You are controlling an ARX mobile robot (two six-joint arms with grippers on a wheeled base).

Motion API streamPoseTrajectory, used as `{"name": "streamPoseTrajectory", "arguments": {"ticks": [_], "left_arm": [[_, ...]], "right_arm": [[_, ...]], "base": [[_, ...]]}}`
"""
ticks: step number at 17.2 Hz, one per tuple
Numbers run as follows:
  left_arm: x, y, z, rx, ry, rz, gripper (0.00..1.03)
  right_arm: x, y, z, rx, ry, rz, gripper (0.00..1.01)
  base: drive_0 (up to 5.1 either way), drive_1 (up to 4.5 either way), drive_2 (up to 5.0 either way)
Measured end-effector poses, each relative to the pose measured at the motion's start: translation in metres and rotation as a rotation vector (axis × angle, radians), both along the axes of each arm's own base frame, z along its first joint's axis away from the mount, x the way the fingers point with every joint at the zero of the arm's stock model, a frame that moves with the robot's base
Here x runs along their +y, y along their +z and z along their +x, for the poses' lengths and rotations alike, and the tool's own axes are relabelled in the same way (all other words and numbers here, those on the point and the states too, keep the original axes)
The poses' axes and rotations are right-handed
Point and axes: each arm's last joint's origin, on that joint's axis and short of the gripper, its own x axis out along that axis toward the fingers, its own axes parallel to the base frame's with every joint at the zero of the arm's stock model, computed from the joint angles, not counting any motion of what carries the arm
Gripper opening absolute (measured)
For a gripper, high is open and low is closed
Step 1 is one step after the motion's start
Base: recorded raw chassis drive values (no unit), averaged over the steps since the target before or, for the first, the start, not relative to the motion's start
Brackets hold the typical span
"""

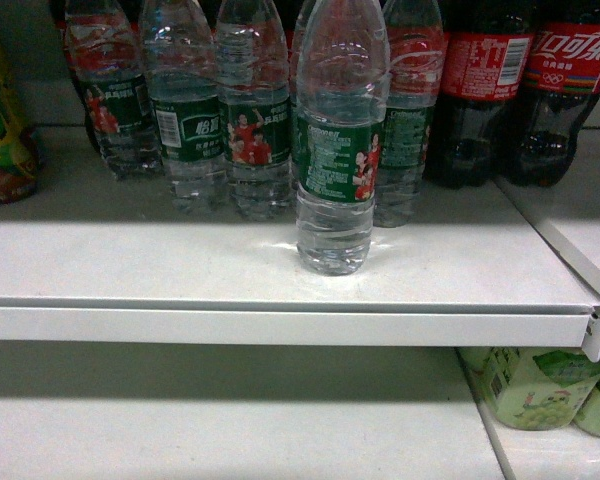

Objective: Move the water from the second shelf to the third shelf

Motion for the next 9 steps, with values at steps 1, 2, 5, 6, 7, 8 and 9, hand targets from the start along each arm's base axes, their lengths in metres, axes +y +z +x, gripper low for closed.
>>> {"name": "streamPoseTrajectory", "arguments": {"ticks": [1, 2, 5, 6, 7, 8, 9], "left_arm": [[0.0000, 0.0000, 0.0000, 0.000, 0.000, 0.000, 0.98], [0.0000, 0.0000, 0.0000, 0.000, 0.000, 0.000, 0.98], [0.0000, 0.0000, 0.0000, 0.000, 0.000, 0.000, 0.98], [0.0000, 0.0000, 0.0000, 0.000, 0.000, 0.000, 0.98], [0.0000, 0.0000, 0.0000, 0.000, 0.000, 0.000, 0.98], [0.0000, 0.0000, 0.0000, 0.000, 0.000, 0.000, 0.98], [0.0000, 0.0000, 0.0000, 0.000, 0.000, 0.000, 0.98]], "right_arm": [[0.0000, 0.0000, 0.0000, 0.000, 0.000, 0.000, 0.98], [0.0000, 0.0000, 0.0000, 0.000, 0.000, 0.000, 0.98], [0.0000, 0.0000, 0.0000, 0.000, 0.000, 0.000, 0.98], [0.0000, 0.0000, 0.0000, 0.000, 0.000, 0.000, 0.98], [0.0000, 0.0000, 0.0000, 0.000, 0.000, 0.000, 0.98], [0.0000, 0.0000, 0.0000, 0.000, 0.000, 0.000, 0.98], [0.0000, 0.0000, 0.0000, 0.000, 0.000, 0.000, 0.98]], "base": [[0.0, 0.00, 0.0], [0.0, 0.00, 0.0], [0.0, 0.00, 0.0], [0.0, 0.00, 0.0], [0.0, 0.00, 0.0], [0.0, 0.00, 0.0], [0.0, 0.00, 0.0]]}}
